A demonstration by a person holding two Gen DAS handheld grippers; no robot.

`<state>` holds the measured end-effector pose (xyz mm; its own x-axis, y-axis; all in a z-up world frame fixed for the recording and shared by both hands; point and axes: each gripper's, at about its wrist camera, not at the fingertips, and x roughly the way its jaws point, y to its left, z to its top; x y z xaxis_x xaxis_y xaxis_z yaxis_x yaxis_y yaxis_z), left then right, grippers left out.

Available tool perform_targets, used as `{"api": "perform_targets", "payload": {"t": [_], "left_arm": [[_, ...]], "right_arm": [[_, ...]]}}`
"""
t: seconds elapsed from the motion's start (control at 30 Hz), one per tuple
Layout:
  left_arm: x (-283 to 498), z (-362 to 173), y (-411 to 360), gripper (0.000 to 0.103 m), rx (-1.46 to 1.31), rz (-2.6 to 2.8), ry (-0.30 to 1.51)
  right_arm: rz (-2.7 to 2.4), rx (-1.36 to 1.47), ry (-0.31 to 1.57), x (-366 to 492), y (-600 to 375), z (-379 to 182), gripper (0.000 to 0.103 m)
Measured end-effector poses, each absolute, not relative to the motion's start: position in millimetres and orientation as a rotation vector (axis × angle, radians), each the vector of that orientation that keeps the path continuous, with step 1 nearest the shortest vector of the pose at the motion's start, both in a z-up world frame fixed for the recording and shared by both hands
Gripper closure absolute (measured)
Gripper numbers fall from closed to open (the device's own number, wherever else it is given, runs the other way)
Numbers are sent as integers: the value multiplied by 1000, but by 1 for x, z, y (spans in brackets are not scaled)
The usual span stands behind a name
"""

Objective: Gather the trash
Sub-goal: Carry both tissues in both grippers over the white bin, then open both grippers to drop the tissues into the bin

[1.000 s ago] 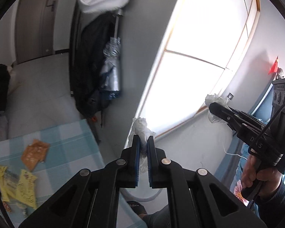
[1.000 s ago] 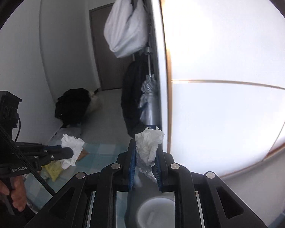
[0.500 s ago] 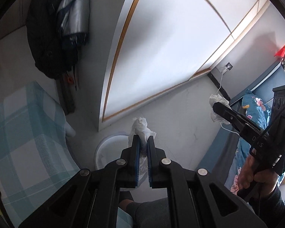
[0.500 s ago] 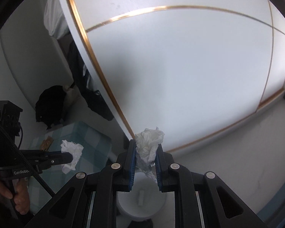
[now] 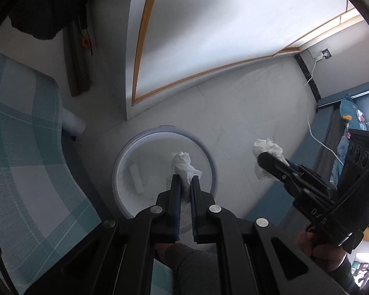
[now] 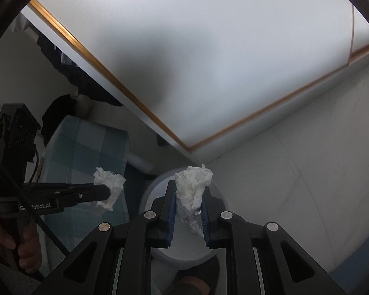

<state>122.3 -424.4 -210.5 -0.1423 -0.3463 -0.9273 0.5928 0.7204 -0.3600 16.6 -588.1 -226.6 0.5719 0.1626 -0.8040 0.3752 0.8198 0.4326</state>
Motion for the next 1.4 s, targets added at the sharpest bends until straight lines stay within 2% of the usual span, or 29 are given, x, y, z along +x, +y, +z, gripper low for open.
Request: {"api": "perform_targets", "payload": {"t": [0.33, 0.73, 0.8, 0.87, 0.97, 1.03, 1.13, 1.23, 1.4], "left_arm": [[117, -268, -432, 100, 218, -776, 1766], [118, -286, -438, 98, 242, -709, 1859], [120, -287, -439, 97, 258, -700, 1858], [121, -289, -441, 93, 273, -688, 1863], [125, -292, -442, 79, 275, -659, 1861], [126, -293, -443, 59, 278, -652, 1855], [127, -291, -445, 42, 260, -670, 1858], [127, -290, -450, 36, 267, -679, 1855], [125, -280, -450, 35, 294, -680, 1813]], "right_arm": [[-32, 799, 1136, 25, -560, -308, 86], [-41, 843, 1174, 34, -565, -328, 83], [-41, 844, 1171, 34, -567, -327, 78], [-35, 854, 1173, 36, -564, -333, 75], [-52, 856, 1196, 35, -565, -337, 70], [-62, 851, 1194, 33, -567, -335, 69], [-61, 846, 1197, 29, -568, -333, 59], [-76, 842, 1220, 24, -571, -331, 54], [-90, 837, 1201, 16, -572, -323, 51]]}}
